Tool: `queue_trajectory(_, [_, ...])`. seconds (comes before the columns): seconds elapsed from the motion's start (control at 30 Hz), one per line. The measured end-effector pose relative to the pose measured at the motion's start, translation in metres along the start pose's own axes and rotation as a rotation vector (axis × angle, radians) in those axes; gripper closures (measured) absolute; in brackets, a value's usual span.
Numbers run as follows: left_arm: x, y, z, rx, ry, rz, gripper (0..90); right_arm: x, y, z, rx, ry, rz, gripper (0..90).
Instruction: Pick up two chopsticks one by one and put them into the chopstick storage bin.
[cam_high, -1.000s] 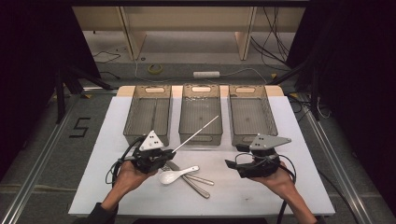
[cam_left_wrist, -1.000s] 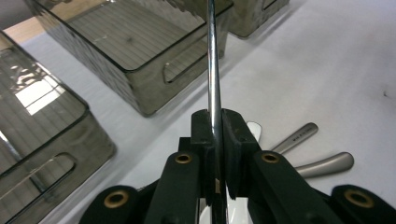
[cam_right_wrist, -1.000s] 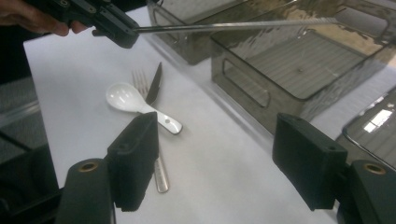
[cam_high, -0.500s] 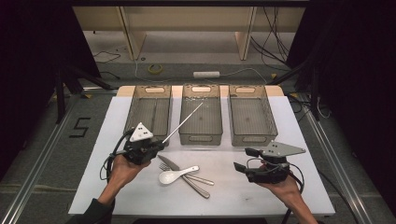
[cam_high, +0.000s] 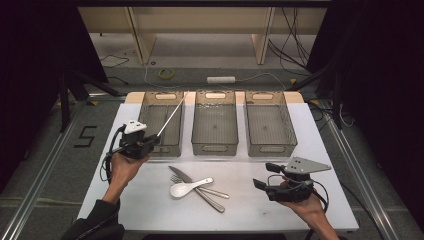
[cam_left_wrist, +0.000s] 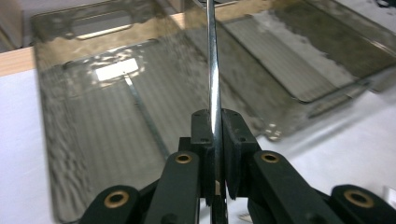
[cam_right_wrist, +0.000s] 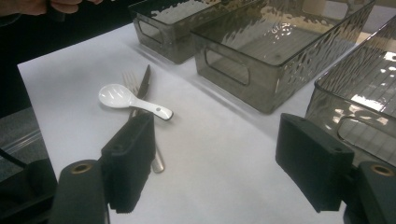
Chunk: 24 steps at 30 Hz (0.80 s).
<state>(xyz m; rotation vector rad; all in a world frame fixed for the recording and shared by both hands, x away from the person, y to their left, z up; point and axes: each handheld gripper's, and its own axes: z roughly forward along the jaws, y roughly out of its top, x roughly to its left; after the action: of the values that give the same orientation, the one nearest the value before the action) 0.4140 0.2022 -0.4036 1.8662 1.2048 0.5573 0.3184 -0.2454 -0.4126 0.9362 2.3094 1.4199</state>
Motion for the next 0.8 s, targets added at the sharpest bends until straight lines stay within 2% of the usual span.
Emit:
queue_trajectory(0.3, [0.021, 0.001, 0.012, 0.014, 0.053, -0.066, 83.6, 0.003, -0.004, -0.003, -0.014, -0.002, 0.009, 26.0])
queue_trajectory(0.67, [0.036, 0.001, 0.028, 0.068, 0.104, -0.100, 83.6, 0.005, -0.008, -0.004, -0.010, -0.001, 0.012, 25.7])
queue_trajectory(0.8, [0.039, 0.002, 0.030, 0.084, 0.135, -0.105, 83.5, 0.005, -0.009, -0.004, -0.008, 0.001, 0.003, 26.0])
